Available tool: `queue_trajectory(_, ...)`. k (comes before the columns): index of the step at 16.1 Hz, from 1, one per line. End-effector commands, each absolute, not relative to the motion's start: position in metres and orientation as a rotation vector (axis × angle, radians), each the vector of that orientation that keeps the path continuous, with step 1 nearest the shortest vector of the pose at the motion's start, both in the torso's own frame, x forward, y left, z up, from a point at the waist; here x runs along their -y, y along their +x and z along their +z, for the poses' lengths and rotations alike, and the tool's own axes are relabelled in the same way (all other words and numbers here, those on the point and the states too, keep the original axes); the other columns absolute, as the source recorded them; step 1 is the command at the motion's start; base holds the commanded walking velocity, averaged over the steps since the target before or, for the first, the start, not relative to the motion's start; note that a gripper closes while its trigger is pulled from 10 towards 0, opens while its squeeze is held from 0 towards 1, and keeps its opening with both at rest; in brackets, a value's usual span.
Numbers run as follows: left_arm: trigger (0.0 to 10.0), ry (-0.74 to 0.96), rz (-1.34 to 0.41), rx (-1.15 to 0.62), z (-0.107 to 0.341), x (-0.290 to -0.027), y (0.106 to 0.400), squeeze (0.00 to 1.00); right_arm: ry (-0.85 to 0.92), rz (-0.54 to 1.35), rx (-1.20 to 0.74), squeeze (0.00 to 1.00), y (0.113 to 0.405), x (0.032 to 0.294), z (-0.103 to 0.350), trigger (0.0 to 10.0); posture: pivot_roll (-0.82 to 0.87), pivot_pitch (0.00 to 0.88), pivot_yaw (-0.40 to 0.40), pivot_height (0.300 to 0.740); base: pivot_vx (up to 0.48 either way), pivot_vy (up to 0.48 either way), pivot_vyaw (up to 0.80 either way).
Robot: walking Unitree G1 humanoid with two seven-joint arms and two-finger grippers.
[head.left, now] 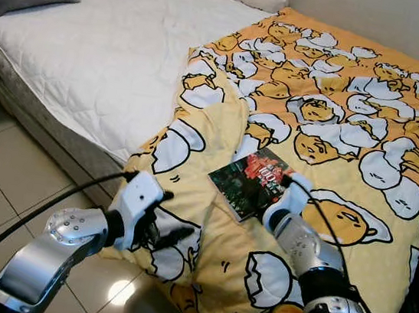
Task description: Clean up the room
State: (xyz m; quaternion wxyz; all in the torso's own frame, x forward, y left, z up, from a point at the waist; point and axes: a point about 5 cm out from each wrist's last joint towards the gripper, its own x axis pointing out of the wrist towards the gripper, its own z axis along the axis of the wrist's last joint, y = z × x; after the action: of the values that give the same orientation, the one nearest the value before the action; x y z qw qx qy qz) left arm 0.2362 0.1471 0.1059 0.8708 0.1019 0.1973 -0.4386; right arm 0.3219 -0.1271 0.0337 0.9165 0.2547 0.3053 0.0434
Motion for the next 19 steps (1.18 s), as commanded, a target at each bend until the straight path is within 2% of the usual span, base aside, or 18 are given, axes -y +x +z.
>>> queue_trajectory(1,10.0,0.217,-0.953,-0.426,0.107,-0.146,0.235,0.6,0.565,0.05,-0.615,1.0,0.325,0.135,0.034,10.0,-0.06,0.0,-0.021,0.74,0.0,0.0,0.0)
queue_trajectory(7,10.0,0.206,-0.999,-0.446,0.109,-0.15,0.228,0.6,0.74,0.026,-0.607,1.0,0.326,0.135,0.028,10.0,-0.05,0.004,-0.012,0.74,0.0,0.0,0.0)
queue_trajectory(19,10.0,0.213,-1.049,-0.49,0.116,-0.154,0.218,0.6,0.791,0.03,-0.671,1.0,0.321,0.116,0.018,10.0,0.01,0.107,0.021,0.74,0.0,0.0,0.0)
